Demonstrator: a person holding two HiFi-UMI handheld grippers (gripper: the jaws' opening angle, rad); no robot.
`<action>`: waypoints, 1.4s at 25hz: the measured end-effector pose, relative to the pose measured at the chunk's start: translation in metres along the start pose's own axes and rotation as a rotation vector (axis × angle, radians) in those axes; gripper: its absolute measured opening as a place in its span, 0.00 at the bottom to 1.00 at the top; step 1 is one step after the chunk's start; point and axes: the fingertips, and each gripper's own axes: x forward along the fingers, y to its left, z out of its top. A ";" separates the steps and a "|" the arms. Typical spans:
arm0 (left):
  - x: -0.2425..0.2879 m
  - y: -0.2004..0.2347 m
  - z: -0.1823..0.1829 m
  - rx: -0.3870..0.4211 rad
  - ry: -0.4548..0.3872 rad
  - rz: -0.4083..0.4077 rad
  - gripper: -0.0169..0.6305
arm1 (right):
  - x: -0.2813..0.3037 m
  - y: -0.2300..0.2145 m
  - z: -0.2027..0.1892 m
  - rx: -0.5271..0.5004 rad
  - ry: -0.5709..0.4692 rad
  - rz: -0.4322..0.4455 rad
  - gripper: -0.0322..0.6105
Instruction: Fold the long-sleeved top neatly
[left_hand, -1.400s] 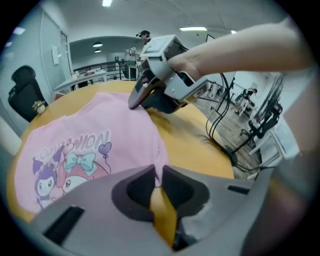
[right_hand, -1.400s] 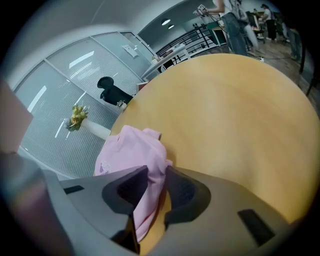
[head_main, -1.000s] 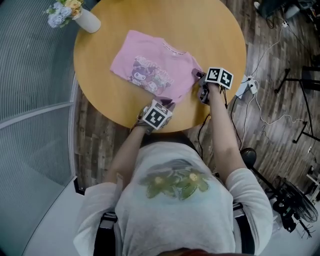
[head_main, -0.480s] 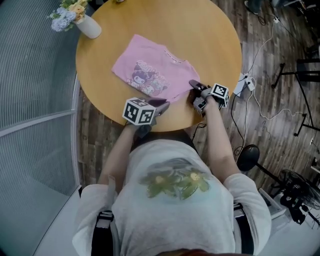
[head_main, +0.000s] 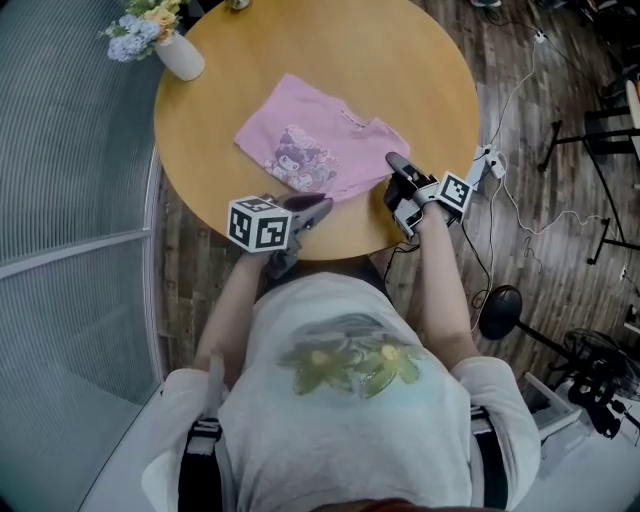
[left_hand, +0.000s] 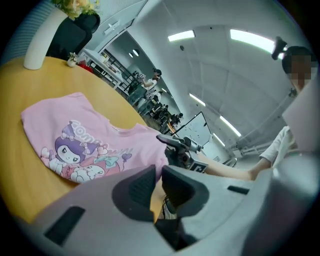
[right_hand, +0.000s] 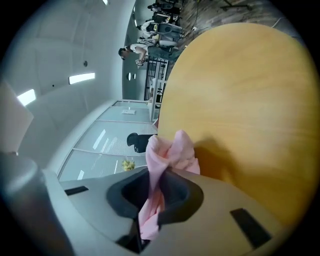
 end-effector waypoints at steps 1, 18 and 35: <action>-0.005 0.001 0.002 0.009 -0.007 0.006 0.09 | 0.000 0.004 -0.003 0.000 -0.004 0.006 0.13; -0.115 0.094 0.115 -0.094 -0.277 0.101 0.09 | 0.159 0.085 -0.015 0.109 0.032 -0.052 0.13; -0.139 0.269 0.085 -0.480 -0.240 0.349 0.07 | 0.317 -0.005 -0.024 -0.001 0.209 -0.444 0.17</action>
